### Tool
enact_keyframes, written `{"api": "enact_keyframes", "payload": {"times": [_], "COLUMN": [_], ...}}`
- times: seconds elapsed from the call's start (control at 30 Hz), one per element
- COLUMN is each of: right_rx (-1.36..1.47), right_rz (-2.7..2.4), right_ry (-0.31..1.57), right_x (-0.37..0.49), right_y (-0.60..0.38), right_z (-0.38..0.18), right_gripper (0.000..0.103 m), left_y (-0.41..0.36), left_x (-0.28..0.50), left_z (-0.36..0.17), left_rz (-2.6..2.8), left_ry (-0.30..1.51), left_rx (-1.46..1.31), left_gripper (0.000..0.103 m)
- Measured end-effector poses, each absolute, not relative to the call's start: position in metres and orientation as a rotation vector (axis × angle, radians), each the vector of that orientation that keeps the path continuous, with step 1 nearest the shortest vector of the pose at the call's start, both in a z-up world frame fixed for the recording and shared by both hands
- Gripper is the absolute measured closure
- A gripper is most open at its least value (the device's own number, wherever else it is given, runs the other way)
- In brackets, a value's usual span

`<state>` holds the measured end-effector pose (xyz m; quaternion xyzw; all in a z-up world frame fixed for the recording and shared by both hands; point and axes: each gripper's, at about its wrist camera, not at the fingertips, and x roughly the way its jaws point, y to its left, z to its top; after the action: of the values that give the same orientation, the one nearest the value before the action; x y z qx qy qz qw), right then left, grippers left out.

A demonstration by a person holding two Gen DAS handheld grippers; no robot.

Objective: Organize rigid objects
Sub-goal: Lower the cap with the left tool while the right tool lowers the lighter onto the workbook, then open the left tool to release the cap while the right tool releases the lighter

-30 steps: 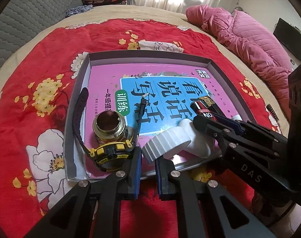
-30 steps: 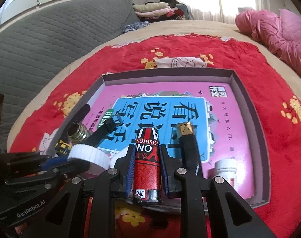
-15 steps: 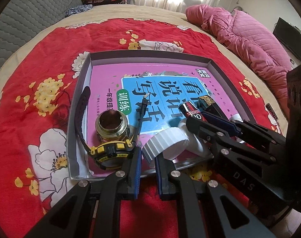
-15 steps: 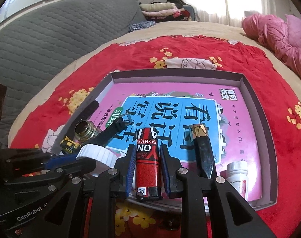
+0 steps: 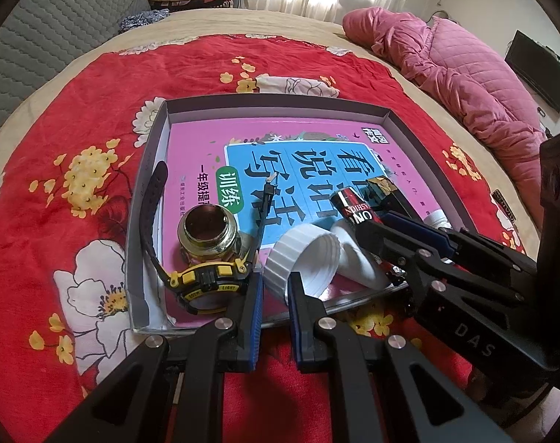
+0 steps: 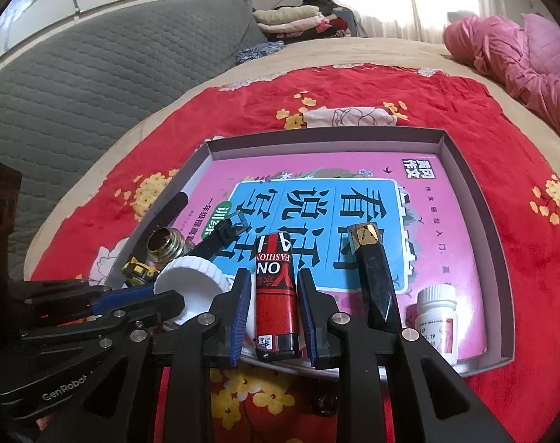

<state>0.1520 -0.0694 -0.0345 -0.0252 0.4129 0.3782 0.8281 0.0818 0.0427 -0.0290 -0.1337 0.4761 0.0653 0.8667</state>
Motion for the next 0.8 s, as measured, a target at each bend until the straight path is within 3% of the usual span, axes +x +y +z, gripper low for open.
{"api": "enact_keyframes", "payload": {"times": [0.37,0.5,0.8], "right_rx": [-0.039,-0.041,-0.012], "right_rz": [0.792,0.785,0.756], "right_ry": [0.826,0.81,0.801], "right_x": [0.142,0.136,0.131], "right_y": [-0.085,-0.093,-0.111], "right_z": [-0.019,-0.013,-0.006], "right_gripper": [0.074,0.065,0.062], "left_y": [0.042,0.042,0.042], "left_x": [0.079,0.077,0.072], "left_z": [-0.027,-0.025,-0.024], "left_rz": [0.134,0.133,0.132], "left_ry": [0.988,0.979,0.958], "left_rx": [-0.274,-0.273,-0.278], "left_gripper": [0.09,0.089,0.084]}}
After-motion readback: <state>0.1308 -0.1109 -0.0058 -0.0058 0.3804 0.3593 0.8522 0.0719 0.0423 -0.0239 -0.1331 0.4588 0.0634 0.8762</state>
